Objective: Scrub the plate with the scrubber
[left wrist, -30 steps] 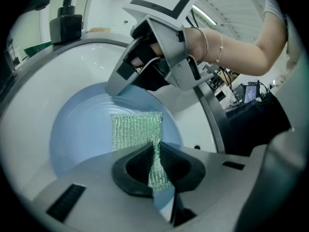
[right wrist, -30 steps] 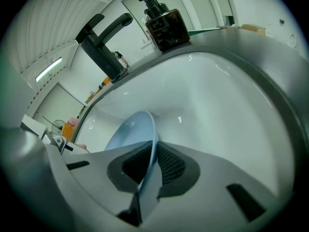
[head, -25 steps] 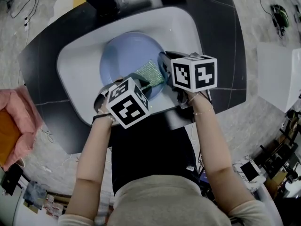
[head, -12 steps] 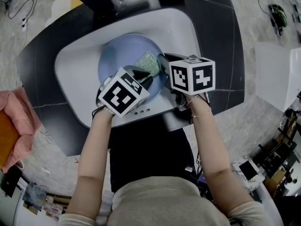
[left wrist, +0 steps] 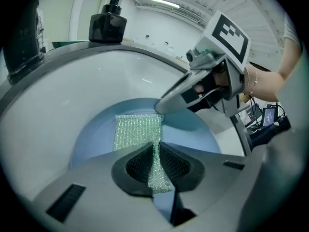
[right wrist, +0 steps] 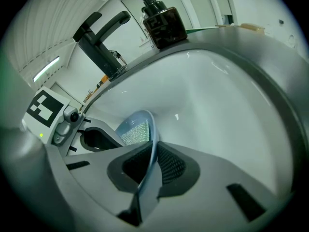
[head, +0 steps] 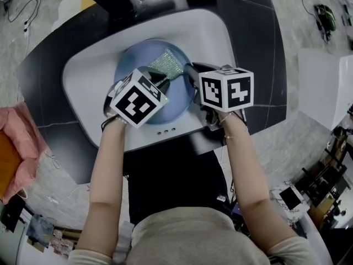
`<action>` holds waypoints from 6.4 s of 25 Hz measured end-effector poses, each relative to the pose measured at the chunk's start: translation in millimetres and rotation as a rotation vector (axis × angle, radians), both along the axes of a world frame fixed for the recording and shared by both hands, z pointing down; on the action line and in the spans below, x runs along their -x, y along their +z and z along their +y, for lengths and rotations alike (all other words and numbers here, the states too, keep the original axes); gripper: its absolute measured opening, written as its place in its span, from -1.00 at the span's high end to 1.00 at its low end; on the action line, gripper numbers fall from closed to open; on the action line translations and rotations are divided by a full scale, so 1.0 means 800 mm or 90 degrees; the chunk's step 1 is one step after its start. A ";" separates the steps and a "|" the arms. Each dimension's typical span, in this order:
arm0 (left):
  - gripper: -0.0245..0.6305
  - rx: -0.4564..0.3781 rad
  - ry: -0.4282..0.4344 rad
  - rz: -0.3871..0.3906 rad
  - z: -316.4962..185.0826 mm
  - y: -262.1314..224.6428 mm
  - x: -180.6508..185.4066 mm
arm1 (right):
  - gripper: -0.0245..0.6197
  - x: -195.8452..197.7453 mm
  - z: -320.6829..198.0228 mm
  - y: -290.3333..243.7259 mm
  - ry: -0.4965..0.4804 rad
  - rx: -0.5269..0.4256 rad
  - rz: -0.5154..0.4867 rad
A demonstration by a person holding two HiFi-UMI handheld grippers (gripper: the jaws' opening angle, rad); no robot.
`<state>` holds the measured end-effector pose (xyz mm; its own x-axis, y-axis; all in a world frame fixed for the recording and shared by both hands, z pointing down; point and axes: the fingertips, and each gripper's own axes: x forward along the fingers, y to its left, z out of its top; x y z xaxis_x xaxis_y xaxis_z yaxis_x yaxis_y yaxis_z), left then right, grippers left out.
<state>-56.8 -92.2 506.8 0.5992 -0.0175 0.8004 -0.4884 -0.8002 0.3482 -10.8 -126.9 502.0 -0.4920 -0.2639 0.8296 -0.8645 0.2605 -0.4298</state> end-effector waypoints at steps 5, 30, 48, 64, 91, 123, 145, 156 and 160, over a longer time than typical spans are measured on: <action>0.76 -0.013 -0.049 -0.005 -0.023 0.005 0.008 | 0.80 -0.002 0.000 0.002 -0.003 0.002 0.005; 0.76 0.026 -0.069 -0.146 0.010 0.033 0.084 | 0.80 -0.002 -0.002 0.004 -0.003 0.010 -0.009; 0.76 0.082 -0.012 -0.068 0.086 0.000 0.040 | 0.80 0.000 -0.005 -0.001 -0.007 -0.002 -0.008; 0.76 0.062 0.061 -0.017 0.085 -0.019 -0.027 | 0.82 -0.004 -0.003 0.004 -0.009 -0.003 0.006; 0.76 0.024 -0.074 -0.001 0.000 -0.001 0.001 | 0.81 -0.002 -0.002 0.003 0.000 0.011 -0.007; 0.76 0.068 -0.058 -0.101 0.051 0.019 0.059 | 0.80 -0.011 -0.005 0.003 0.012 0.009 -0.018; 0.76 0.117 -0.012 0.014 0.073 -0.016 -0.011 | 0.80 -0.008 -0.003 0.000 0.013 0.006 -0.014; 0.76 0.079 -0.068 0.032 0.030 -0.012 -0.021 | 0.80 -0.010 -0.001 0.003 0.019 0.012 -0.012; 0.76 0.070 -0.092 0.034 0.015 -0.007 -0.017 | 0.80 -0.011 0.000 0.006 0.021 0.017 -0.010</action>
<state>-42.8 -80.1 501.1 0.6388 -0.0208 0.7691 -0.5736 -0.6790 0.4581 -2.3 -127.2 506.8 -0.4963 -0.2581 0.8289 -0.8656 0.2201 -0.4498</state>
